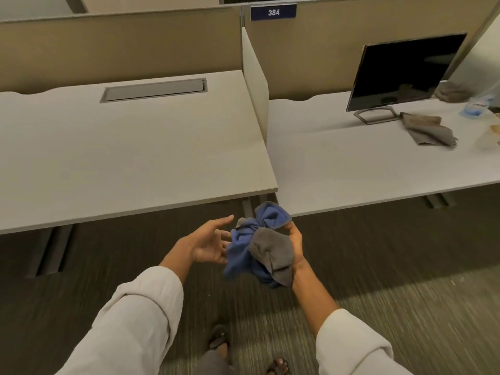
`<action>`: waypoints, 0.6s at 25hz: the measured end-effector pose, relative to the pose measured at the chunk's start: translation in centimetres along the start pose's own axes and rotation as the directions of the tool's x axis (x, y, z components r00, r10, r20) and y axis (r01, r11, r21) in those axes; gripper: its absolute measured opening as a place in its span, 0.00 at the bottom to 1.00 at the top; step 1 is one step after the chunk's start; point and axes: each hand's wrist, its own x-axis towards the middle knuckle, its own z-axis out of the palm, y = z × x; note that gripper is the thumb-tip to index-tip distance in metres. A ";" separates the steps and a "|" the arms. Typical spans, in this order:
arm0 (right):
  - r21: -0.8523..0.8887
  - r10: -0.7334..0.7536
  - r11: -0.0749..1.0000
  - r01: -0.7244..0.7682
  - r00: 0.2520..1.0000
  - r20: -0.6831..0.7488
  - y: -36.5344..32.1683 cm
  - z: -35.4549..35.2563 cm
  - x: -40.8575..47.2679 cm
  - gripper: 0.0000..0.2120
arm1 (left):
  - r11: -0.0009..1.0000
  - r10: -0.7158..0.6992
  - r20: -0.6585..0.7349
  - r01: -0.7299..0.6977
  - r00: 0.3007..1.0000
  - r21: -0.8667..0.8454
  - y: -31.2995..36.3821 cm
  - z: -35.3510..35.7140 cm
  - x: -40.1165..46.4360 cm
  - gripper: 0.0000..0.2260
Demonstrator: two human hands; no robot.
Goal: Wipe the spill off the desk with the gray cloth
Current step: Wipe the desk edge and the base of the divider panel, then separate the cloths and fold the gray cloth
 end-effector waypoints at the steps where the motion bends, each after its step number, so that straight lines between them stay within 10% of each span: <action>1: 0.000 0.005 1.000 -0.005 1.000 0.000 0.3 0.9 -0.4 0.18 | 0.999 0.037 0.035 -0.036 0.999 -0.023 -0.4 -0.3 -0.3 0.30; 7: -0.083 0.116 0.991 -0.105 0.983 0.144 3.6 5.0 0.7 0.44 | 0.986 0.160 0.141 -0.165 0.977 0.019 1.1 -5.8 -5.3 0.17; 11: -0.517 0.027 0.852 -0.083 0.993 -0.115 6.8 8.3 4.0 0.21 | 0.945 0.174 0.068 -0.186 0.982 0.270 3.0 -11.4 -8.0 0.31; 15: -0.587 -0.024 0.794 -0.156 0.958 -0.287 9.6 11.1 6.3 0.16 | 0.928 0.299 -0.020 -0.286 0.954 0.239 3.6 -15.6 -10.1 0.22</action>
